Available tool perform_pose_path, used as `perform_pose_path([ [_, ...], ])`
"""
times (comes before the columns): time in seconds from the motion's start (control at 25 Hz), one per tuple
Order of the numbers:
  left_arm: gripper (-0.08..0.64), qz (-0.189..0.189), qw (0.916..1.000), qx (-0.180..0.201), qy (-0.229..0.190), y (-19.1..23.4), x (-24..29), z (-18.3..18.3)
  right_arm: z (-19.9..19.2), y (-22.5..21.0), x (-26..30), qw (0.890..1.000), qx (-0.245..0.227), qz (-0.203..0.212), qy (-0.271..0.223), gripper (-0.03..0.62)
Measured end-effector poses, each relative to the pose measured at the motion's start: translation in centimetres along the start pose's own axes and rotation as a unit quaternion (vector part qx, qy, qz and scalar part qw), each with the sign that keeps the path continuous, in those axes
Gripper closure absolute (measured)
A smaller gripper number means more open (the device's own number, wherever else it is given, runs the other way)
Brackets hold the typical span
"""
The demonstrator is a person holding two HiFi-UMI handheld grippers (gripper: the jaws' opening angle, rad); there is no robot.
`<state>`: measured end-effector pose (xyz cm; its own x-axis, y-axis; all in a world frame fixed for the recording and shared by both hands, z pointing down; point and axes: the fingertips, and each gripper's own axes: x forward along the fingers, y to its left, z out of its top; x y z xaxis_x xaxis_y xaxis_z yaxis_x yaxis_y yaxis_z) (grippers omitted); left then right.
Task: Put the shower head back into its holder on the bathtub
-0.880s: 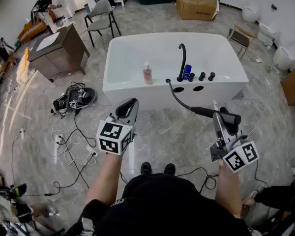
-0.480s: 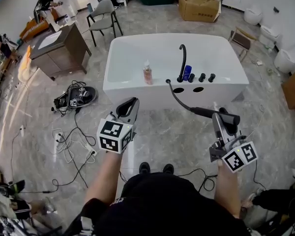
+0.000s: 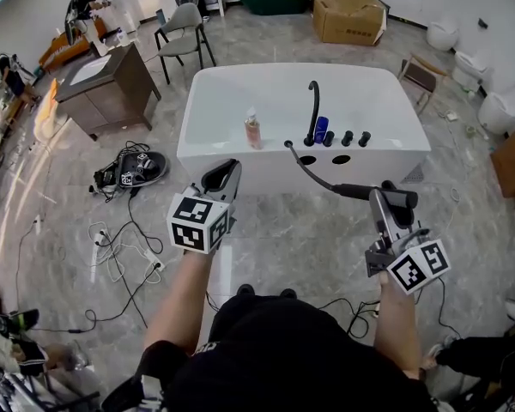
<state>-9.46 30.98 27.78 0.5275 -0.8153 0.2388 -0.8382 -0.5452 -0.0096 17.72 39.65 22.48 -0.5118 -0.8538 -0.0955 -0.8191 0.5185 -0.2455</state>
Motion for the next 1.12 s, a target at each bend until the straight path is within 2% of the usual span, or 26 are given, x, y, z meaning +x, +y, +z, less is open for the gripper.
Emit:
perform_pose_path([
  [0.32, 0.526, 0.030, 0.9994, -0.013, -0.011, -1.2, 0.2, -0.3, 0.4, -1.2, 0.5, 0.999, -0.023, -0.008, -0.021, 0.446],
  [0.6, 0.526, 0.023, 0.9997, -0.001, 0.007, -0.2, 2.9, -1.7, 0.0, -2.3, 4.0, 0.999, -0.025, -0.018, -0.033, 0.446],
  [0.8, 0.526, 0.002, 0.9999, -0.003, 0.016, 3.0, 7.5, -2.6, -1.7, -3.8, 8.9, 0.998, -0.035, -0.038, -0.020, 0.446],
  [1.12, 0.526, -0.031, 0.9994, 0.005, 0.013, 12.1, 16.1, -1.0, -2.8, -6.2, 21.0, 0.998, -0.038, -0.050, -0.013, 0.446],
])
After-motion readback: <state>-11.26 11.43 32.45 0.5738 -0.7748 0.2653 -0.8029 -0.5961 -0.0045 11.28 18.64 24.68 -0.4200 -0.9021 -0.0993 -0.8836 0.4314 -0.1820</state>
